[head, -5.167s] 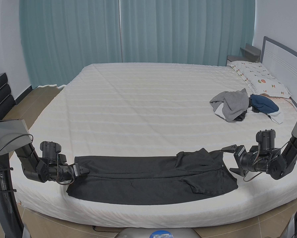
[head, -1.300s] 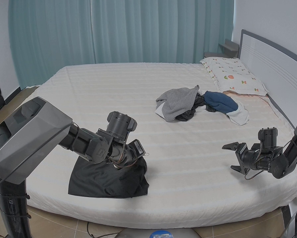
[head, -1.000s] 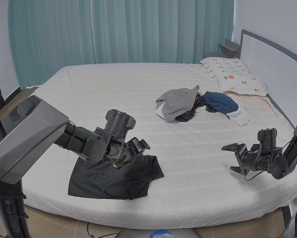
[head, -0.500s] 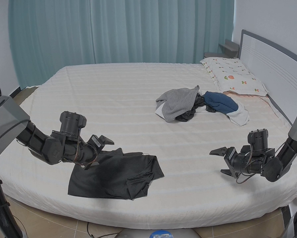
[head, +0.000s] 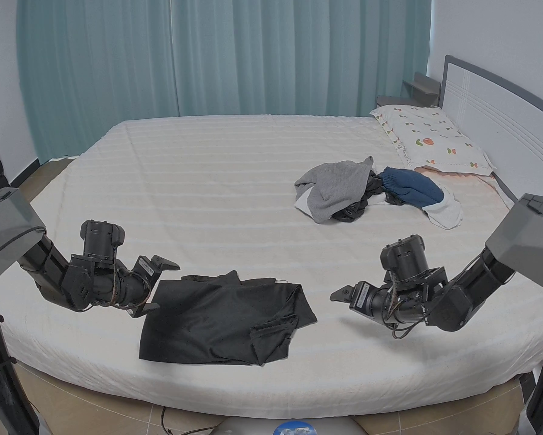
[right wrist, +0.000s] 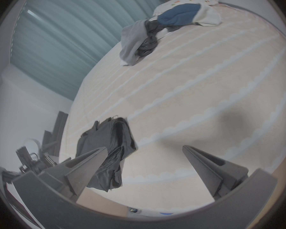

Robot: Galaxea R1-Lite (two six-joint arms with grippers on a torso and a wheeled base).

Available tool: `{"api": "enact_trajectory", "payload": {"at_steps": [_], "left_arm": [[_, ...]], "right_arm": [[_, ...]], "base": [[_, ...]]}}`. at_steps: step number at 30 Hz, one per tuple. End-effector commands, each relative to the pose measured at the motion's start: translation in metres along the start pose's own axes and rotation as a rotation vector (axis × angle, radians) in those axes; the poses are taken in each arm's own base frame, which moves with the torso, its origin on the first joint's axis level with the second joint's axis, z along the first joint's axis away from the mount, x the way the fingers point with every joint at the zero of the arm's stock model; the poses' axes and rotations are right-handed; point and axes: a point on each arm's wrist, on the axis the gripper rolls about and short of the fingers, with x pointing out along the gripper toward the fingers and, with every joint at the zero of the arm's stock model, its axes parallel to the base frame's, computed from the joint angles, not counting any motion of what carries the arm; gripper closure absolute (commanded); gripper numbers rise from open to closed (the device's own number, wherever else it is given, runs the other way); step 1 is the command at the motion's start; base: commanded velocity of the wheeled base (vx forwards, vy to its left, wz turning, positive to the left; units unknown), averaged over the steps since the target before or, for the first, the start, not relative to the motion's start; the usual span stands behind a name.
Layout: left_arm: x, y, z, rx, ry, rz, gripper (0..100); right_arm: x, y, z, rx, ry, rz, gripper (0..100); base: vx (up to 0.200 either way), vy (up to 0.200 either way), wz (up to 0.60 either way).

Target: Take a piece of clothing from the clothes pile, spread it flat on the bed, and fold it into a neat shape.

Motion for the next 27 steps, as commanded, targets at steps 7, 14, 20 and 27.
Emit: {"api": "enact_trajectory", "payload": {"at_steps": [7, 14, 20, 27], "left_arm": [[0.009, 0.013, 0.001, -0.009, 0.012, 0.029, 0], [0.009, 0.013, 0.0, -0.001, 0.015, 0.03, 0], [0.01, 0.013, 0.0, -0.001, 0.016, 0.032, 0], [0.01, 0.013, 0.0, 0.002, 0.016, 0.033, 0]], "right_arm": [[0.02, 0.02, -0.013, -0.141, -0.002, -0.036, 0], [0.021, 0.03, -0.013, -0.198, -0.006, -0.067, 0], [0.03, 0.029, -0.026, -0.286, -0.005, -0.116, 0], [0.031, 0.024, -0.027, -0.334, -0.017, -0.163, 0]], "base": [[0.0, 0.2, 0.0], [0.0, 0.143, 0.0], [0.0, 0.0, 0.0], [0.0, 0.0, 0.0]]}}
